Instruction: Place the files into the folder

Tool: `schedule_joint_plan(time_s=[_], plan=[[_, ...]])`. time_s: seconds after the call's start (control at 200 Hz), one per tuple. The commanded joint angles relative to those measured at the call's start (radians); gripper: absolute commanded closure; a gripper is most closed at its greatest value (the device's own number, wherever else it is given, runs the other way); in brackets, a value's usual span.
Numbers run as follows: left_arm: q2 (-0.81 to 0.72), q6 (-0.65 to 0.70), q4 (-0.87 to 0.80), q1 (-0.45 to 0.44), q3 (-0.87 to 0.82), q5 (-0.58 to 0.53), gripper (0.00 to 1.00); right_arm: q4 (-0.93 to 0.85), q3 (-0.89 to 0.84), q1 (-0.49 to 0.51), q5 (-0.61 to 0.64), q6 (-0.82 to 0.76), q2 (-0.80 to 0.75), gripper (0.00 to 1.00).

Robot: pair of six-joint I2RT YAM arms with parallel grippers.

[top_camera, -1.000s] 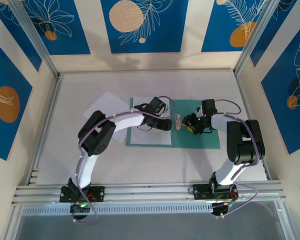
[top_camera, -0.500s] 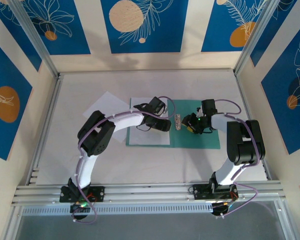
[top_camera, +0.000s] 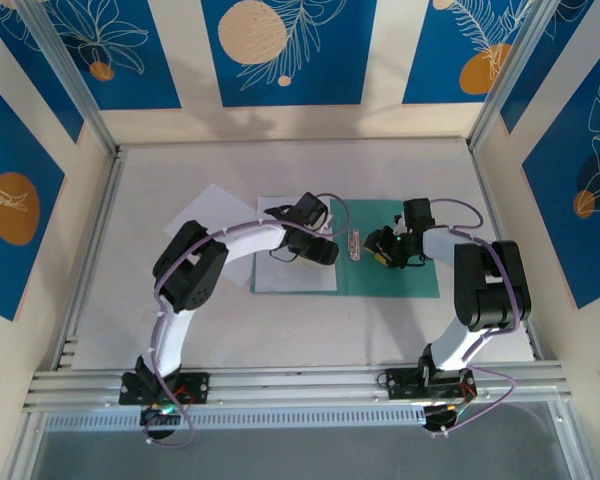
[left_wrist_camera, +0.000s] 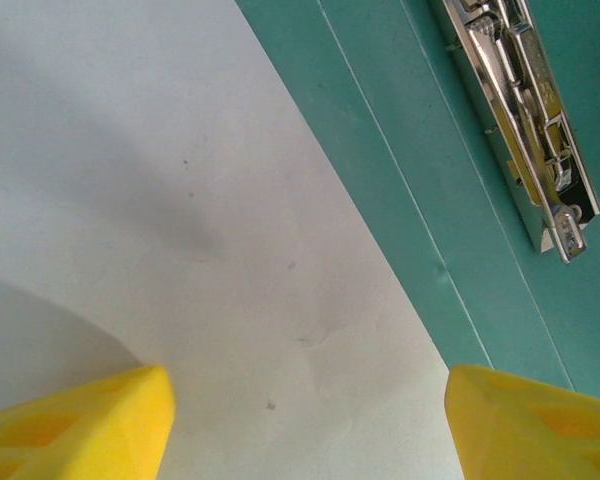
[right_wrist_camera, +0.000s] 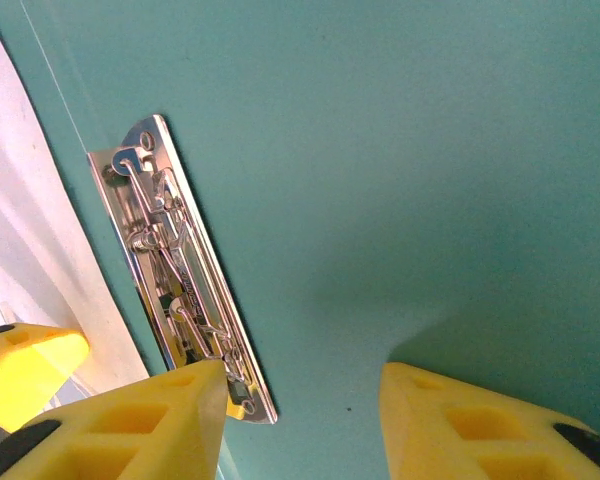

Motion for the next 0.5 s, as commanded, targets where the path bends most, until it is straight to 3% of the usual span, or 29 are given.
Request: schedule_joint_plan(time_s=[0.0, 0.495], plan=[[0.016, 0.005, -0.057, 0.006, 0.001, 0.077, 0.27, -0.033, -0.002, 0.0, 0.009, 0.017, -0.024, 0.54], [0.03, 0.097, -0.081, -0.01, 0.002, 0.139, 0.28, -0.033, 0.006, 0.01, 0.018, 0.028, -0.021, 0.54]])
